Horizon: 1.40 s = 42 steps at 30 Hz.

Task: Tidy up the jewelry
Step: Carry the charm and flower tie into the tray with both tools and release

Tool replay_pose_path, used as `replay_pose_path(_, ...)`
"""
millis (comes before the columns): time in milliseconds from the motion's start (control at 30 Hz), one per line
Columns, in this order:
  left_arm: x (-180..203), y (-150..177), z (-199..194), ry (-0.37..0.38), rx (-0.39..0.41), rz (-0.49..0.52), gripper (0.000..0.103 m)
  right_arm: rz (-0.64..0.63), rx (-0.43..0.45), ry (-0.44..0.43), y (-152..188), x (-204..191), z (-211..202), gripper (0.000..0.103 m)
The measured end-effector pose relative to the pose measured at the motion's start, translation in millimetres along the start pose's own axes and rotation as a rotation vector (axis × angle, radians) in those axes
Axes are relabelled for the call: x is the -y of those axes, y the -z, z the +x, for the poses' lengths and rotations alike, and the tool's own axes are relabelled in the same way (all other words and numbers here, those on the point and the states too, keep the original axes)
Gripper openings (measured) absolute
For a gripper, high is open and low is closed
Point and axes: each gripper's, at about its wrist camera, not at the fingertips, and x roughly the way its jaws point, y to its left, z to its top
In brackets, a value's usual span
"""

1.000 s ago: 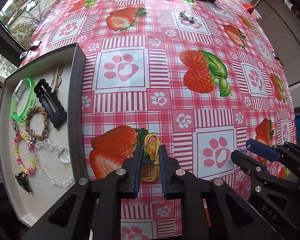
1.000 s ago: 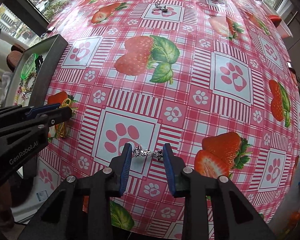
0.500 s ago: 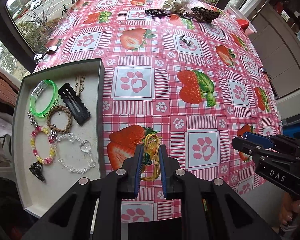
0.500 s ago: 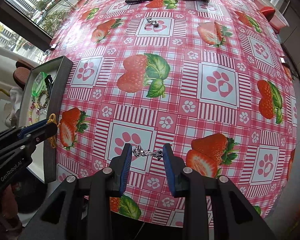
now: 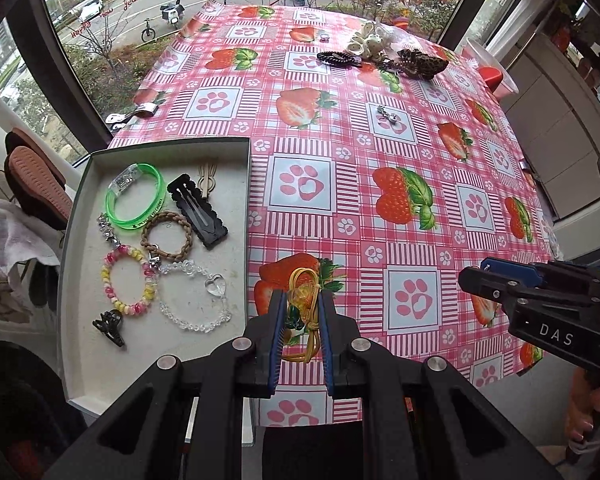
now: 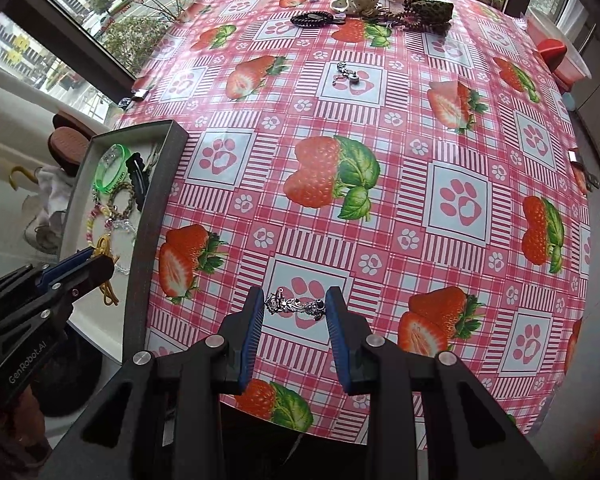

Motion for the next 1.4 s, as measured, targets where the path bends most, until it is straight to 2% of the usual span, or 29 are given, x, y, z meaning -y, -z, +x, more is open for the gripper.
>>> replay_pose_path(367,-57.2,24.2,-18.4,-0.058,0.022,-0.126,0.023,-0.125,0.004,-0.034,-15.9,-59.7,-2.2,0.034)
replay_pose_path(767,-127.2,62.6,-25.9,-0.130,0.015,-0.294,0.023,-0.296,-0.028,-0.097,-24.7,-142.9,15.0,0.034)
replay_pose_path(1067,-159.2,78.1,-8.3,-0.158,-0.020,-0.362,0.023,-0.403,-0.072,-0.148,-15.3,-197.2,36.8,0.034)
replay_pose_path(1233,-169.2,79.6,10.4,-0.169,-0.043,-0.375,0.023,-0.416,-0.129,-0.167,-9.1,-212.0,62.5,0.034)
replay_pose_path(1400,-172.8,78.5,29.1,-0.182,-0.062,-0.375,0.023,-0.428,-0.172,-0.144,-4.3,-219.4,89.9,0.034)
